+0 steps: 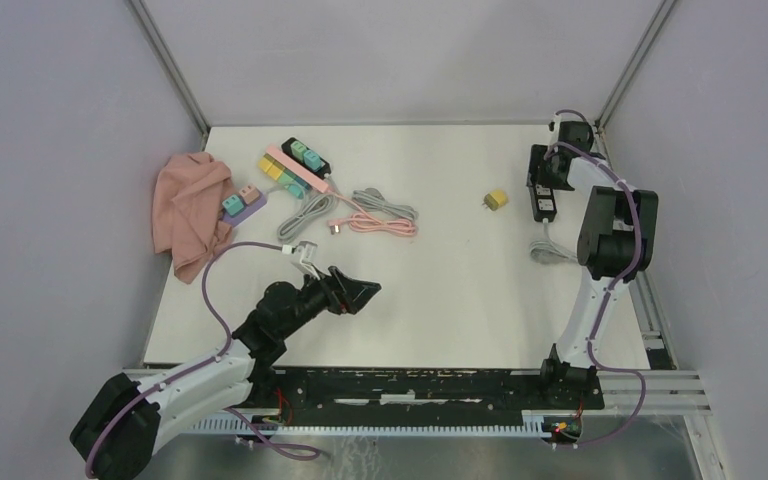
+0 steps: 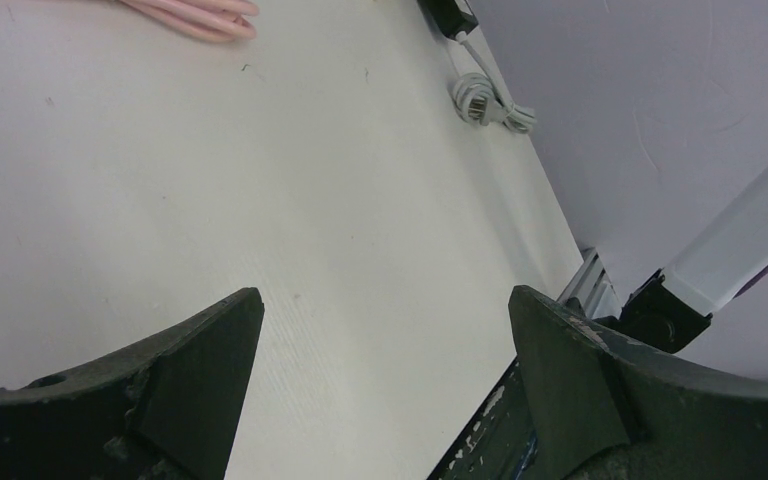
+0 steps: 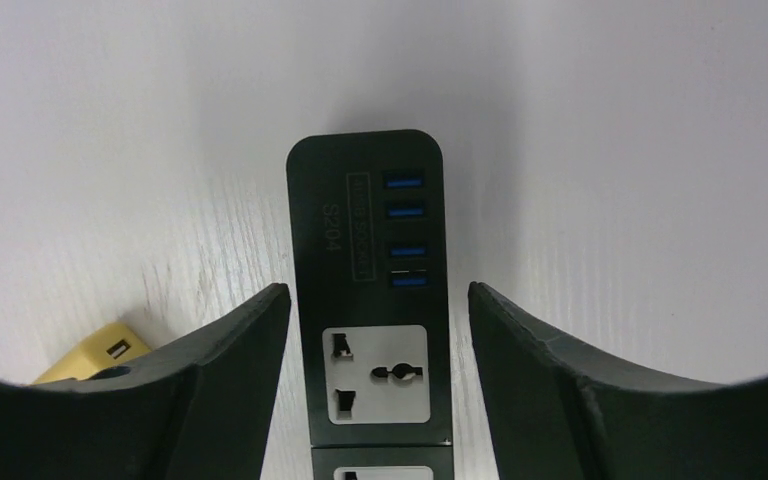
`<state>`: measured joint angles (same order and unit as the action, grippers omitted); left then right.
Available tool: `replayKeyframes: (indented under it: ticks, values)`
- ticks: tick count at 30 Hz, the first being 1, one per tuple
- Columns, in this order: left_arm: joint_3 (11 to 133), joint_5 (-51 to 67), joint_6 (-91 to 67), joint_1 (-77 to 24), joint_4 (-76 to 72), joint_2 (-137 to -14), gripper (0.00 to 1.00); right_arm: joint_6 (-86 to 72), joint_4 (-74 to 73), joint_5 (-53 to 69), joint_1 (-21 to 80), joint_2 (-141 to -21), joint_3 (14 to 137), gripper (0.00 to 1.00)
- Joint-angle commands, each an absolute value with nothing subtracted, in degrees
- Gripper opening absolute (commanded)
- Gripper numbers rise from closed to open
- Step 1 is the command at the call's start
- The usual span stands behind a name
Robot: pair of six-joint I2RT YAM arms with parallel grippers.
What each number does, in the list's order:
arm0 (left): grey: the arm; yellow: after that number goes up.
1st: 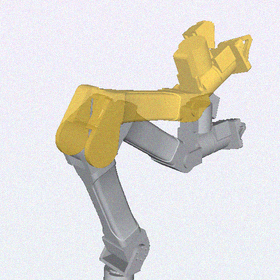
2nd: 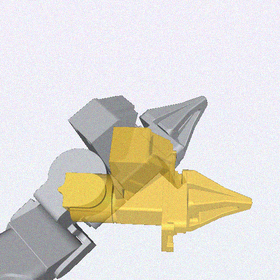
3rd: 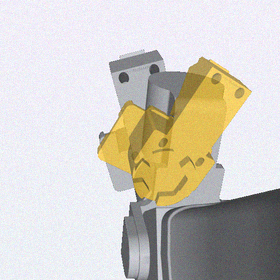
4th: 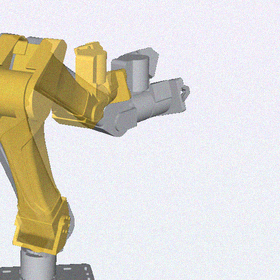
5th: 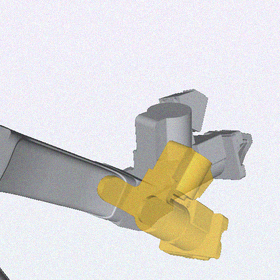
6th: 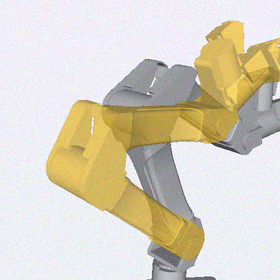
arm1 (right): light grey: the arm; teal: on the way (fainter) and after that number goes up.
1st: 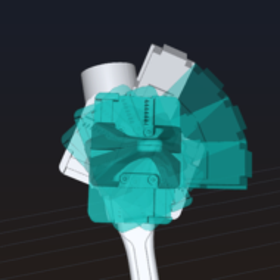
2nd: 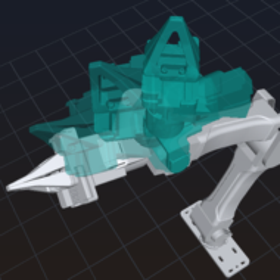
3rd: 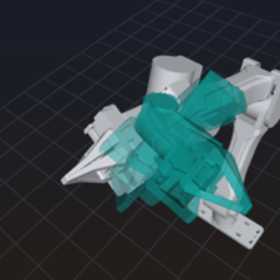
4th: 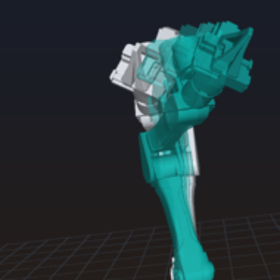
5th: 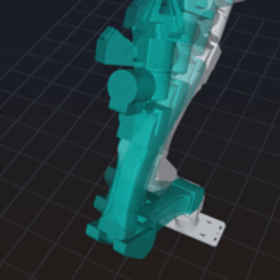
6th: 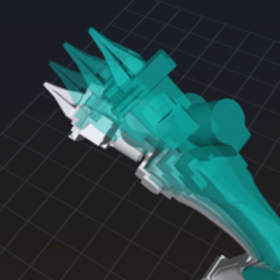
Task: Pull the plug off the socket
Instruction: Place the socket at the center of the board, then move the socket to the center of the board.
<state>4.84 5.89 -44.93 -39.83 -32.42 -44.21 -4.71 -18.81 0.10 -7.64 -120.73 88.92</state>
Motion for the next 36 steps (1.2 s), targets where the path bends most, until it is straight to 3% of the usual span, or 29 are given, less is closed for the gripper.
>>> replayKeyframes:
  ticks: [1,3,7,12,17,24,27,36]
  values:
    - [6.42,3.74,-42.20,-39.55,-30.33,-43.43,0.99,-3.08,-18.33,1.66,-7.90,-118.30,91.18,0.77]
    - [6.74,3.20,-41.96,-39.57,-29.38,-43.44,0.99,-3.04,-18.54,2.63,-8.36,-116.24,90.05,0.85]
    - [8.55,2.15,-40.92,-39.48,-26.40,-43.56,0.99,-2.67,-18.83,6.09,-8.93,-109.43,86.16,0.89]
    - [15.17,-1.81,-35.03,-39.59,-16.20,-44.03,1.00,1.84,-26.64,24.63,-9.05,-97.95,84.46,0.99]
    - [23.34,-4.20,-28.38,-39.47,-9.43,-47.74,1.00,1.02,-28.87,45.66,-8.96,-85.28,76.80,1.00]
    - [31.12,-4.69,-25.93,-38.41,-8.33,-55.10,0.99,-12.36,-11.64,52.08,-10.46,-69.54,60.49,1.00]
    - [31.39,-0.61,-28.96,-37.36,-13.51,-57.53,1.00,-16.59,-4.09,60.83,-10.58,-68.36,54.91,0.99]
    - [32.79,8.05,-34.25,-30.05,-20.79,-65.37,0.99,-13.50,-9.71,62.46,-10.66,-69.69,55.86,0.98]
